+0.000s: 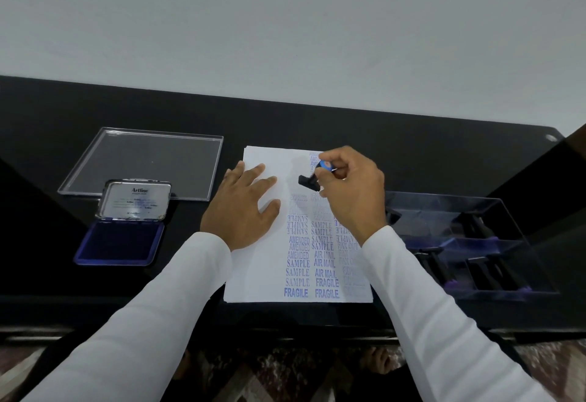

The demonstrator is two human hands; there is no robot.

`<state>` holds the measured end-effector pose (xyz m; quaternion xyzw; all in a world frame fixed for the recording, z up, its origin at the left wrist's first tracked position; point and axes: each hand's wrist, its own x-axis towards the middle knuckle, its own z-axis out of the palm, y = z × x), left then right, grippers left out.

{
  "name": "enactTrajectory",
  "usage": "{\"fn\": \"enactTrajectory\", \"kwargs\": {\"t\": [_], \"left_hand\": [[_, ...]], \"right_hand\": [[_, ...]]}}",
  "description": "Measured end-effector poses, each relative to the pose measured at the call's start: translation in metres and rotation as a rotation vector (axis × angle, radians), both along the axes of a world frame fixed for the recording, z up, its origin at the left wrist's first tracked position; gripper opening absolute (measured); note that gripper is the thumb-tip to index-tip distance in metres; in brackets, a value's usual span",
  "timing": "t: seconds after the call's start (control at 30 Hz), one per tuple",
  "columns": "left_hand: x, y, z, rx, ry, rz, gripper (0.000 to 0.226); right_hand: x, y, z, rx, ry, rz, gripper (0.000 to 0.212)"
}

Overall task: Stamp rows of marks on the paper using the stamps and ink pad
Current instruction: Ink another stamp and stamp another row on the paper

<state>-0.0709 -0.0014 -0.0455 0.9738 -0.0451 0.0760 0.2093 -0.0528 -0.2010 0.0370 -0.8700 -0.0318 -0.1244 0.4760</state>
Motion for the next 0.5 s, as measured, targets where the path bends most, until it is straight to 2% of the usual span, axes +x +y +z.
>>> {"fn": "enactTrajectory", "kwargs": {"t": [0.2,0.5], "left_hand": [[-0.001,-0.001,0.003,-0.012,-0.008,0.006,0.053],[-0.002,-0.002,0.004,-0.011,-0.003,-0.001,0.053]], "right_hand": [[-0.011,-0.004,-0.007,0.067,-0.011,-0.092,0.013],[-0.015,-0.004,-0.018,0.057,0.009,-0.101,0.010]]}}
